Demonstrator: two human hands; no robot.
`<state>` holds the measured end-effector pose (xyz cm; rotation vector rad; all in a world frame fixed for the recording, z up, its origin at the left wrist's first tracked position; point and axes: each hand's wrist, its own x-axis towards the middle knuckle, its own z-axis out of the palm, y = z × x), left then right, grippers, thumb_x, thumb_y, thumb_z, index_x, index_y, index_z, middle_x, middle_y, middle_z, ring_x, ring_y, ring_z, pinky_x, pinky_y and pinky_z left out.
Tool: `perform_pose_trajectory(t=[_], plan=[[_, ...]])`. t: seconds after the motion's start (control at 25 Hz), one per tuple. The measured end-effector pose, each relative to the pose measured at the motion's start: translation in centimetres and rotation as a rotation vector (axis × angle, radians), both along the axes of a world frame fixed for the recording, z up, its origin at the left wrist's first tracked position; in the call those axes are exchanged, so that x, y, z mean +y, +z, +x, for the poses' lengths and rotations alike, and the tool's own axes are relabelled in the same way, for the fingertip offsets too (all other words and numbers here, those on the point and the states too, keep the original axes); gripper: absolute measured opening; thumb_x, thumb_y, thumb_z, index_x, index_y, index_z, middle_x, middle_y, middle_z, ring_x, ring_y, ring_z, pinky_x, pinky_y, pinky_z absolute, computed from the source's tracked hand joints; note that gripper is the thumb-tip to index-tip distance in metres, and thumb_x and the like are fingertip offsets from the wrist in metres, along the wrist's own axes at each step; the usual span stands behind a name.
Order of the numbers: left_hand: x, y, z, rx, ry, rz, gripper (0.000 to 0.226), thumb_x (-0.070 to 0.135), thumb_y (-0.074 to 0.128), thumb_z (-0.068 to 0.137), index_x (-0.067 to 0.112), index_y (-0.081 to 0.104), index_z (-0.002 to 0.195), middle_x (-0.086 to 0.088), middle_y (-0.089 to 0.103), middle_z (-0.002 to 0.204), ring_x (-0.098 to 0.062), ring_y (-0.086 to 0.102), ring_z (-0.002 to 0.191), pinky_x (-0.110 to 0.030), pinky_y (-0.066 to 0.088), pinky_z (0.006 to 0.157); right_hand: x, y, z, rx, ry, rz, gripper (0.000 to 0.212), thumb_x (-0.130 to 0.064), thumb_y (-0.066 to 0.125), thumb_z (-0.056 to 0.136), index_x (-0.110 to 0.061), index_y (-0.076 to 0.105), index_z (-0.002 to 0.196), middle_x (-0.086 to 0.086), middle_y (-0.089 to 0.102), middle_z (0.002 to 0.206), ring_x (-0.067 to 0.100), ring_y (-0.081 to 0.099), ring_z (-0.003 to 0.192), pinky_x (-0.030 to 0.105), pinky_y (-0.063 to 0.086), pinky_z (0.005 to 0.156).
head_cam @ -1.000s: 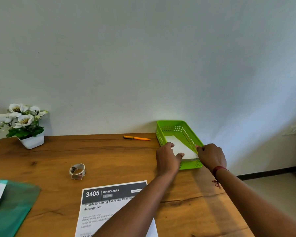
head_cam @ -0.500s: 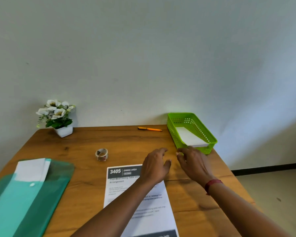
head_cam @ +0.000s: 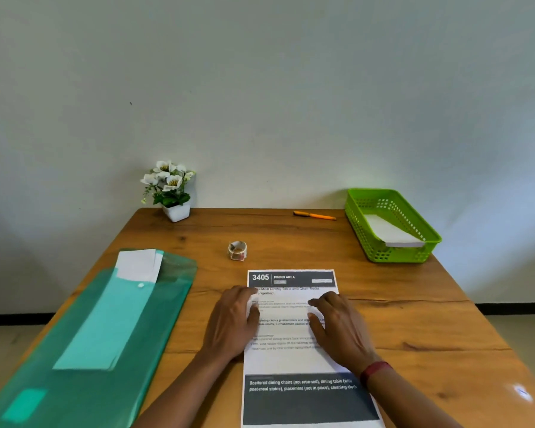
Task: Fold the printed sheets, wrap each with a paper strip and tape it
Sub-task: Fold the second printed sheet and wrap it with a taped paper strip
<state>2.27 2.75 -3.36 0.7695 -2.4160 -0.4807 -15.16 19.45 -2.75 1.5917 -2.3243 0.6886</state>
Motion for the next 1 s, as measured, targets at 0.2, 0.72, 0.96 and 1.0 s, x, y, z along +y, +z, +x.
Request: perform_pose_trajectory(t=[0.2,0.72,0.96,1.0], plan=[[-3.3,-0.4,-0.1,-0.066,-0.054,0.053,0.056,0.056,0.061,0.089,0.023,0.053,0.133,0.003,0.053,0.134,-0.018,0.048,0.122,-0.034,0.047,0.095,-1.2,-0.7,-1.7,-0.165,0.000,0.014,0.031,-0.024,0.078,0.081,-0.015,0.072,0.110,0.004,0.065,0.102,0.028,0.059,0.095,0.038,0.049,0.077],[-5.6,-1.4,-2.1,-0.252,-0.098,0.130,0.118,0.095,0.056,0.058,0.044,0.010,0.154,0.010,0.024,0.160,-0.015,0.020,0.142,-0.049,0.027,0.109,-4.9,1.6,-7.8,-0.191,0.003,0.489,0.101,-0.047,0.081,0.074,-0.028,0.022,0.154,0.001,0.033,0.155,0.025,0.022,0.144,0.048,0.038,0.107],[-5.2,-0.9,-2.1,-0.259,-0.079,0.169,0.126,0.096,0.055,0.054,0.045,0.001,0.155,0.004,0.014,0.165,-0.020,0.012,0.148,-0.053,0.022,0.113,-4.3,1.4,-7.0,-0.133,0.023,0.470,0.099,-0.043,0.077,0.080,-0.029,0.016,0.156,0.003,0.016,0.163,0.029,0.007,0.151,0.051,0.029,0.114],[-5.3,-0.7,-2.1,-0.275,-0.087,0.184,0.128,0.097,0.055,0.053,0.044,-0.002,0.155,0.004,0.015,0.164,-0.022,0.012,0.148,-0.054,0.021,0.114,-4.3,1.5,-7.1,-0.158,0.035,0.512,0.103,-0.042,0.077,0.080,-0.029,0.009,0.157,0.002,0.010,0.165,0.030,0.001,0.152,0.053,0.024,0.116]])
